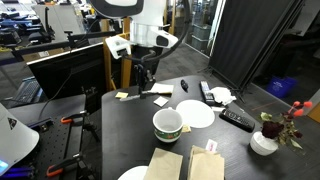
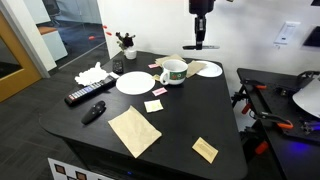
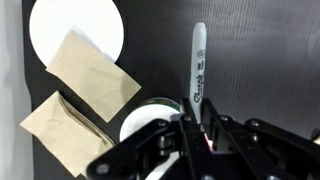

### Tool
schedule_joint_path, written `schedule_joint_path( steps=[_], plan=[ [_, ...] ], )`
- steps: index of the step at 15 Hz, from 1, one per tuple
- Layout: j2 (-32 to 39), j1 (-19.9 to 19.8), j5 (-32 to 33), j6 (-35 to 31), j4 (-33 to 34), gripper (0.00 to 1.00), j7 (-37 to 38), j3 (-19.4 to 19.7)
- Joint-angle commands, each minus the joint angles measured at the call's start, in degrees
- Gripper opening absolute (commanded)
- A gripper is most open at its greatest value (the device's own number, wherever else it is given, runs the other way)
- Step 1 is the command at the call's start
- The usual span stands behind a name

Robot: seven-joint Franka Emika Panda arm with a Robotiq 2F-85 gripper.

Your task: Pick up the pen and put it in the cup

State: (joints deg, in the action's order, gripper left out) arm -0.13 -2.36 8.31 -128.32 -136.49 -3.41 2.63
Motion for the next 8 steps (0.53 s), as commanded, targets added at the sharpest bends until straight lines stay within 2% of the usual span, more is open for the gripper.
schedule_joint_path(
  steps=[1, 3, 4, 8],
  plan=[
    [1.97, 0.12, -0.54, 4.14, 5.79, 0.04, 0.09, -0.26],
    [2.72, 0.16, -0.42, 4.76, 7.37, 0.04, -0.16, -0.3],
    [1.08, -0.01, -0.02, 2.17, 4.51, 0.14, 0.04, -0.13],
    [2.25, 0.01, -0.02, 2.54, 5.84, 0.14, 0.04, -0.16]
  ],
)
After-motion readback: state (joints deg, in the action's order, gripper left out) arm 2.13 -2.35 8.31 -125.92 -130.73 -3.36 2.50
